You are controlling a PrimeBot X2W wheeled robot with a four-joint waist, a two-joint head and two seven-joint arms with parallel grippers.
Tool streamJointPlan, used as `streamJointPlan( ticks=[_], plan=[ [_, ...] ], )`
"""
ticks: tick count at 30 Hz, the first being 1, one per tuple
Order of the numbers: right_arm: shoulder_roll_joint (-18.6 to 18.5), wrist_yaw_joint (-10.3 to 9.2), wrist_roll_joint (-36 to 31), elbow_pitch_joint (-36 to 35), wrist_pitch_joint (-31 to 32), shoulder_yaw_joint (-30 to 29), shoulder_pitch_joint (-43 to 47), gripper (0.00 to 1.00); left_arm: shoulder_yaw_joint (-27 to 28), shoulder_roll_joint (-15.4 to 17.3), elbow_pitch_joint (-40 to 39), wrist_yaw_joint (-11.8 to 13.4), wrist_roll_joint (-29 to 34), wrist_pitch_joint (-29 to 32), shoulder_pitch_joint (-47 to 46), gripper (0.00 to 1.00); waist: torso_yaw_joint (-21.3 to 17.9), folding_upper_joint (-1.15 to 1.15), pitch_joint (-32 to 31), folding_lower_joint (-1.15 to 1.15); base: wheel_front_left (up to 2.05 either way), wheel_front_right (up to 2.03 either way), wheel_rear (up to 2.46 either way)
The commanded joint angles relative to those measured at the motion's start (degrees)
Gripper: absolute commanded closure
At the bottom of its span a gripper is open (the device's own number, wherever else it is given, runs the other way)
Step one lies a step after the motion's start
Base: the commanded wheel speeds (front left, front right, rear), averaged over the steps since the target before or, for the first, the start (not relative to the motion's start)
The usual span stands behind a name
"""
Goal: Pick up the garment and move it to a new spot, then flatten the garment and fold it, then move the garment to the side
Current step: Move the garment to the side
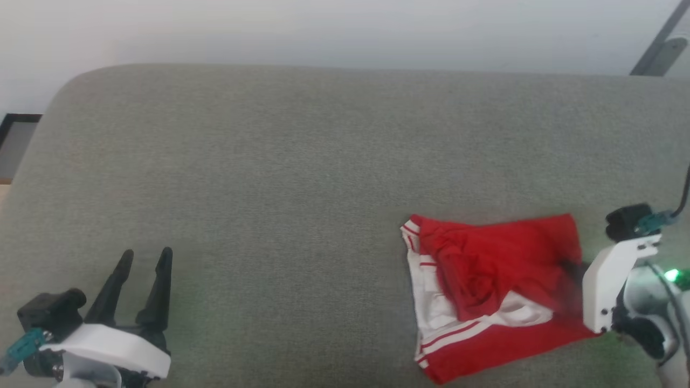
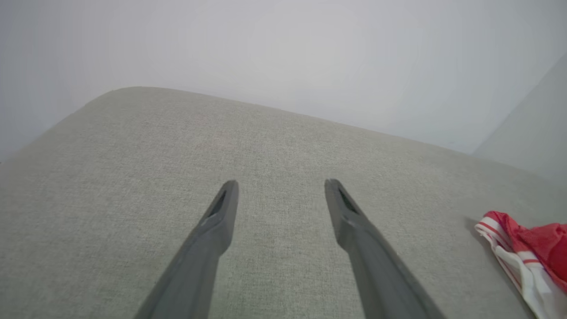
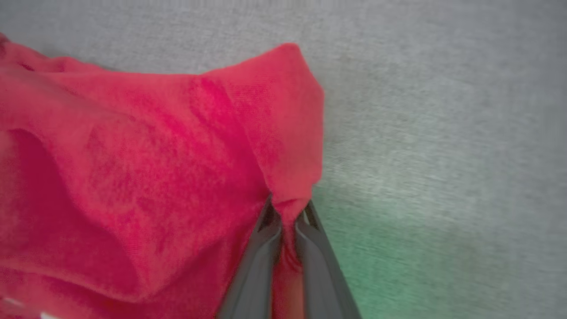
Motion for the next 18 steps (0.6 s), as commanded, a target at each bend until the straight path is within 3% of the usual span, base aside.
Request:
streamJointPlan(
  ticks=[1,18],
  plan=[
    [-0.73,-0.16,-0.62,-0.39,0.34,-0.33,-1.26,1.00,-0.06,0.20,0.01,-0.32,0.82,-0.27,-1.45,0.00,-0.89,0.00,0.67,0.00,0.00,0.00,0.00],
    [-10.16,-0.15,-3.08,5.59,-4.12,-3.95,-16.18,1.00,-4.17,-0.29,1.05,-1.59,3.25,0.99,-11.87,0.00,-9.38,0.00,7.55,0.00,0.00,0.00,0.00]
  ],
)
